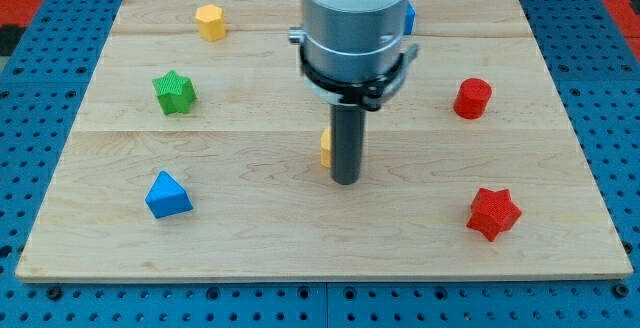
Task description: Slide the green circle to the yellow heart
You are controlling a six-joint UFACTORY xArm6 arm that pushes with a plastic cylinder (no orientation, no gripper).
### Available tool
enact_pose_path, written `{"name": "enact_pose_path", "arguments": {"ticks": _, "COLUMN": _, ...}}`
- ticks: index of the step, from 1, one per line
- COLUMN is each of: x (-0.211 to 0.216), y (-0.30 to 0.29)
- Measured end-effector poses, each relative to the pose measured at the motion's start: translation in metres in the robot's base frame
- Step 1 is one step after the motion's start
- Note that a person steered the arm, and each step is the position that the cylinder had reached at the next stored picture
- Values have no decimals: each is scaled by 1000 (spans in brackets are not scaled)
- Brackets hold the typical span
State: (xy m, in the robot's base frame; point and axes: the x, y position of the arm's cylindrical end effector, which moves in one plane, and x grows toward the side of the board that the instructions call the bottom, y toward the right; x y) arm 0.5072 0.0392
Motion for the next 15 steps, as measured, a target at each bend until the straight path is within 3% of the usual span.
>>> {"name": "enact_pose_path", "arguments": {"ticks": 1, "x": -15, "y": 63}}
{"name": "enact_pose_path", "arguments": {"ticks": 2, "x": -56, "y": 73}}
{"name": "enact_pose_path", "arguments": {"ticks": 3, "x": -103, "y": 44}}
{"name": "enact_pose_path", "arguments": {"ticks": 5, "x": -154, "y": 17}}
{"name": "enact_pose_path", "arguments": {"ticks": 11, "x": -145, "y": -61}}
{"name": "enact_pose_path", "arguments": {"ticks": 12, "x": -146, "y": -32}}
{"name": "enact_pose_path", "arguments": {"ticks": 15, "x": -130, "y": -45}}
